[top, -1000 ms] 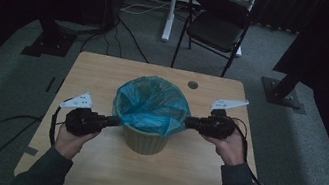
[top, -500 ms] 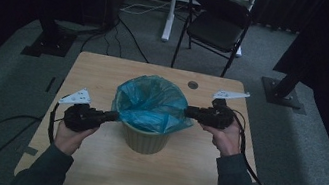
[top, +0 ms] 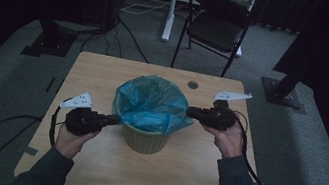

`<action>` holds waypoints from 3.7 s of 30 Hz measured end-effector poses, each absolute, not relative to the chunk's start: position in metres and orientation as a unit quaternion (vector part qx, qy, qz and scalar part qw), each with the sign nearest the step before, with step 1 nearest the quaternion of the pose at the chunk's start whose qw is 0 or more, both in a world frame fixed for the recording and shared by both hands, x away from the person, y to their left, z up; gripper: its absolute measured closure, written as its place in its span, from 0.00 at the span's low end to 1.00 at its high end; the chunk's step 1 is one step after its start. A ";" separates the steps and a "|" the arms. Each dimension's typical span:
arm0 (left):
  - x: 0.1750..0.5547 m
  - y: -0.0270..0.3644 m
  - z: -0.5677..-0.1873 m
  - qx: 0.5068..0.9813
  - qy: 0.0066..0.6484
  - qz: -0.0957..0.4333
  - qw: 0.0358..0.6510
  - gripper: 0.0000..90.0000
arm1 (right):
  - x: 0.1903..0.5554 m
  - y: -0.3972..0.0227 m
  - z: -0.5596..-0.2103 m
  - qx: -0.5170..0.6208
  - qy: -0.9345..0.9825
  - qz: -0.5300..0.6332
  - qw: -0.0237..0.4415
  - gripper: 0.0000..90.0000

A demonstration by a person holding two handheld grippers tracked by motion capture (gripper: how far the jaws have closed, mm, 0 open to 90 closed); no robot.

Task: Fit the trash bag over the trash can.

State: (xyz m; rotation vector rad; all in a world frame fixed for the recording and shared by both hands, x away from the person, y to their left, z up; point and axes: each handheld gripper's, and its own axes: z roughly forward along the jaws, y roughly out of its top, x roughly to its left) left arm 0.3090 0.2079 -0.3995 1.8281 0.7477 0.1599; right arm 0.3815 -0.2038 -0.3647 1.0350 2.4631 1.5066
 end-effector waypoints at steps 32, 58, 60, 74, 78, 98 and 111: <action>0.307 0.210 -0.410 0.767 0.329 0.069 0.547 0.99 | 0.366 -0.203 -0.371 0.333 0.814 0.476 0.009 1.00; 0.300 0.187 -0.422 0.793 0.295 0.050 0.531 0.99 | 0.355 -0.211 -0.384 0.332 0.827 0.453 -0.003 1.00; 0.299 0.186 -0.423 0.794 0.294 0.048 0.530 0.99 | 0.356 -0.210 -0.388 0.335 0.830 0.445 -0.008 1.00; 0.307 0.183 -0.434 0.807 0.306 0.048 0.502 0.99 | 0.356 -0.204 -0.389 0.326 0.836 0.441 -0.014 1.00; 0.306 0.182 -0.434 0.807 0.306 0.048 0.504 0.99 | 0.359 -0.204 -0.392 0.329 0.840 0.432 -0.014 1.00; 0.310 0.212 -0.428 0.767 0.351 0.060 0.534 0.86 | 0.366 -0.221 -0.398 0.372 0.833 0.409 0.023 0.96; 0.315 0.217 -0.409 0.750 0.346 0.083 0.557 0.75 | 0.369 -0.218 -0.363 0.352 0.803 0.477 0.060 0.74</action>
